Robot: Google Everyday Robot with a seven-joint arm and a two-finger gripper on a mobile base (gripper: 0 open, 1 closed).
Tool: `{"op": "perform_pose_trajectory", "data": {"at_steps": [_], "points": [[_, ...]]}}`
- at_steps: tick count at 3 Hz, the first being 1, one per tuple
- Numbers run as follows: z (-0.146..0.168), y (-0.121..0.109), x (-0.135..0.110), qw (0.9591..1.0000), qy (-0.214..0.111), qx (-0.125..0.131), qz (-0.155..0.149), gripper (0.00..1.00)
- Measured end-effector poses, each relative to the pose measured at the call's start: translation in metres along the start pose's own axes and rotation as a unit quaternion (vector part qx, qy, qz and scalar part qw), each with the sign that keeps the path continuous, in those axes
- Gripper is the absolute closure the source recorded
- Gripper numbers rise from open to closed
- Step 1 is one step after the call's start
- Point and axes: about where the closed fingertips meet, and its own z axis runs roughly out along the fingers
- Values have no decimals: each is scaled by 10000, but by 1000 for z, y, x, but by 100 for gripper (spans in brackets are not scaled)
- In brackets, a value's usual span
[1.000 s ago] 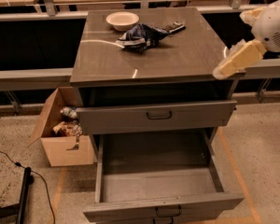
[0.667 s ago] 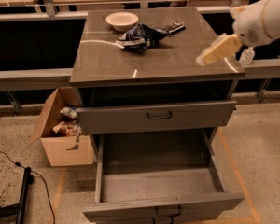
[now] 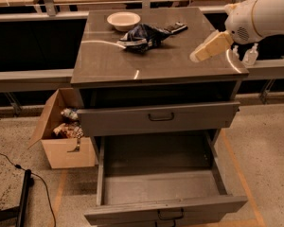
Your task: Place blue chip bag into middle drawer
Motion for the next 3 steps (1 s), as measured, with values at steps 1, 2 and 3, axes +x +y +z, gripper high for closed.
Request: {"op": "perform_pose_trajectory", "data": {"at_steps": [1, 2, 3], "points": [[28, -7, -11, 9992, -376, 132, 41, 0], [95, -15, -37, 9925, -1211, 42, 184, 0], [150, -25, -53, 9865, -1601, -134, 315, 0]]}}
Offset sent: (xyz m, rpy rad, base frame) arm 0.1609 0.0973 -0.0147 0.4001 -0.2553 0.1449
